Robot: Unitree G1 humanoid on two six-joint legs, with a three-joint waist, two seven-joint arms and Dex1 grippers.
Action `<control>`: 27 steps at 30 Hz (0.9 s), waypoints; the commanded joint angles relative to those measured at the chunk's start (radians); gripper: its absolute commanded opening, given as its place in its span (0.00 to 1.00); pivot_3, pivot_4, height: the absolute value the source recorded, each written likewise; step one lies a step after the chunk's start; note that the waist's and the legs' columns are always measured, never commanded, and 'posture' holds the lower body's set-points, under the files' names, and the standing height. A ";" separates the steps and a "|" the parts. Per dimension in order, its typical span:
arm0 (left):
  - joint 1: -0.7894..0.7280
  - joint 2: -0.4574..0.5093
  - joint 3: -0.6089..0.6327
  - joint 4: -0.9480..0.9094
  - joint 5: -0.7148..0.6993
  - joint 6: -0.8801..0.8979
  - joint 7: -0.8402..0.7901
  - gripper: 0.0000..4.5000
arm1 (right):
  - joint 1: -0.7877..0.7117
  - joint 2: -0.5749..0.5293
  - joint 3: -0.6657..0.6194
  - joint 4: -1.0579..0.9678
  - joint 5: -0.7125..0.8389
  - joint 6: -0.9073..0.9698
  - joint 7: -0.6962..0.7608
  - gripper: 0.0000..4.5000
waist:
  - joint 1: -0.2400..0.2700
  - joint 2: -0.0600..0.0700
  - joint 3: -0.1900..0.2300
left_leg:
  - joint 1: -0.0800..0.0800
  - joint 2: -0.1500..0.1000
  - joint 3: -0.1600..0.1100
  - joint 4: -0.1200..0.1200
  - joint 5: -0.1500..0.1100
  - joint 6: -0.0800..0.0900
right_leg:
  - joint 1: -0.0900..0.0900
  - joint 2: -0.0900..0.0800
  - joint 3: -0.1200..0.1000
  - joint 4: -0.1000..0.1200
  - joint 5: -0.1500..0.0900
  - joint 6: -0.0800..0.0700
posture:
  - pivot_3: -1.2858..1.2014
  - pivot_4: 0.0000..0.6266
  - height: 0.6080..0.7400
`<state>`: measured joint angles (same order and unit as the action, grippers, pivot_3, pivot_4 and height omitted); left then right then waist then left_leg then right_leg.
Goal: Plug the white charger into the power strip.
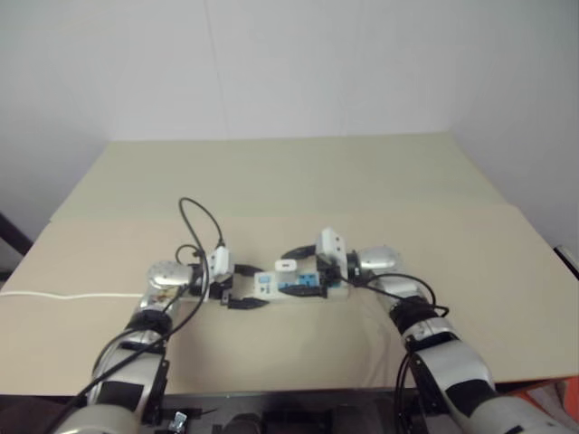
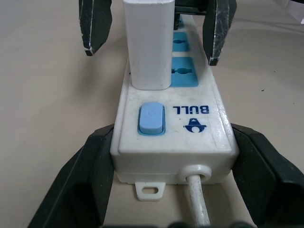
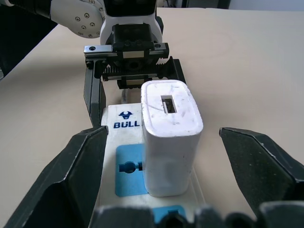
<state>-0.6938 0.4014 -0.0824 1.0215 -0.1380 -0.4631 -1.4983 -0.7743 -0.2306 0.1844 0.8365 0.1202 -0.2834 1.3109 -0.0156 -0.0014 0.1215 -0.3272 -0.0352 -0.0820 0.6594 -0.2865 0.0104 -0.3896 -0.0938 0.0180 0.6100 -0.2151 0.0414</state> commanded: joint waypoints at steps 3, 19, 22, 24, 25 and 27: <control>-0.008 -0.030 0.015 0.027 0.006 -0.013 0.025 1.00 | 0.010 -0.027 -0.002 -0.003 -0.005 0.018 0.020 1.00 | 0.001 0.000 0.001 | -0.001 0.000 0.000 0.000 0.000 0.000 | -0.001 0.000 0.000 0.000 0.000 0.000 | 0.52 0.24 1.00; 0.266 0.300 0.177 -0.721 -0.289 0.351 -0.091 1.00 | 0.185 -0.302 -0.112 -0.568 0.152 0.244 0.058 1.00 | -0.025 -0.001 0.007 | -0.031 0.001 -0.002 0.000 0.001 -0.002 | -0.034 -0.001 0.003 0.003 0.001 -0.001 | 0.52 0.24 1.00; 0.364 0.389 0.215 -0.770 -0.279 0.343 -0.090 1.00 | 0.258 -0.431 -0.160 -0.662 0.170 0.289 0.077 1.00 | -0.023 -0.001 0.008 | -0.029 0.001 -0.001 -0.002 0.000 0.000 | -0.032 -0.001 0.003 0.001 0.001 -0.001 | 0.52 0.24 1.00; 0.416 0.420 0.243 -0.788 -0.285 0.347 -0.073 1.00 | 0.307 -0.502 -0.191 -0.696 0.172 0.294 0.080 1.00 | -0.021 -0.002 0.011 | -0.027 0.001 0.000 -0.004 0.000 0.000 | -0.031 -0.001 0.003 -0.001 0.001 -0.001 | 0.52 0.24 1.00; 0.439 0.434 0.259 -0.792 -0.291 0.347 -0.069 1.00 | 0.332 -0.535 -0.209 -0.714 0.186 0.311 0.086 1.00 | -0.019 -0.002 0.012 | -0.027 0.001 0.001 -0.004 0.000 0.000 | -0.031 -0.001 0.003 -0.001 0.001 -0.001 | 0.52 0.24 1.00; 0.482 0.456 0.291 -0.801 -0.302 0.350 -0.062 1.00 | 0.383 -0.590 -0.248 -0.743 0.204 0.327 0.090 1.00 | -0.014 -0.005 0.018 | -0.027 0.001 0.003 -0.003 0.000 0.000 | -0.031 -0.001 0.002 -0.003 0.000 -0.002 | 0.52 0.24 1.00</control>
<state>-0.2172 0.8300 0.1603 0.2533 -0.4034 -0.1219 -1.5708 -0.3968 -0.7937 -0.0150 0.1469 0.2854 0.0282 1.3943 -0.0293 -0.0061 0.1391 -0.3539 -0.0334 -0.0791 0.6560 -0.2863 0.0101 -0.4206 -0.0942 0.0205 0.6072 -0.2149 0.0395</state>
